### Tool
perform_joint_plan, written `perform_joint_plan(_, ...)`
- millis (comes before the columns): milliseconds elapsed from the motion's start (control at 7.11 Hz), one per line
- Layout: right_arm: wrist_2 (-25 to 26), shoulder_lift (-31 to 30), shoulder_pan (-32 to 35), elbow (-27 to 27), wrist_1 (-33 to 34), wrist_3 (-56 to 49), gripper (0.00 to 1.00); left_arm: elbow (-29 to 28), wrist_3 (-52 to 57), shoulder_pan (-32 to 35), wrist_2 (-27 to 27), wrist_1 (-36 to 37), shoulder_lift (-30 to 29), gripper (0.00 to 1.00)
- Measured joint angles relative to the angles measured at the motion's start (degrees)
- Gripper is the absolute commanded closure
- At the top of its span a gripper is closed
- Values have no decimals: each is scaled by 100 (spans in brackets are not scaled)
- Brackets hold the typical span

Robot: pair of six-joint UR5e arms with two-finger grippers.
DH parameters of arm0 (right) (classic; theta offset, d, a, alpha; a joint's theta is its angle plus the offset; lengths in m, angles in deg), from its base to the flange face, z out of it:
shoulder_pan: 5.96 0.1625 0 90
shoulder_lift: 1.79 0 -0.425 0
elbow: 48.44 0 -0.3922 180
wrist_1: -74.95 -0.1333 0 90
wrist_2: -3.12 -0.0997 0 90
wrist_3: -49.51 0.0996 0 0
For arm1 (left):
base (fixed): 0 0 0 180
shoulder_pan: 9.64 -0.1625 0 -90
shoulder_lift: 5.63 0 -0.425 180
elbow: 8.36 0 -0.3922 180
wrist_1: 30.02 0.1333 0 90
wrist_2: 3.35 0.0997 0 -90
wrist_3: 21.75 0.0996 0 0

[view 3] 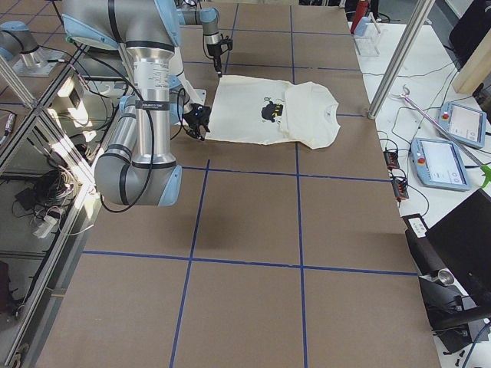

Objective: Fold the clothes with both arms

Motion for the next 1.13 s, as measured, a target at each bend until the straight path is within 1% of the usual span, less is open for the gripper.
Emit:
perform_joint_plan(141, 14, 15, 3, -9, 0, -2, 96, 0, 0, 0, -2, 0, 0, 100)
perform_joint_plan(422, 35, 5, 12, -19, 2, -13, 100, 1, 0, -3, -3, -2, -2, 100)
perform_joint_plan(844, 38, -31, 53, -7, 22, -35, 100, 35, 2, -1, 0, -7, -7, 100)
perform_joint_plan(985, 21, -47, 121, 146, 143, -63, 100, 151, 10, 24, -80, 14, -1, 100)
perform_joint_plan(1126, -77, -55, 179, 639, 614, -86, 100, 462, 19, 101, -323, 189, 0, 100)
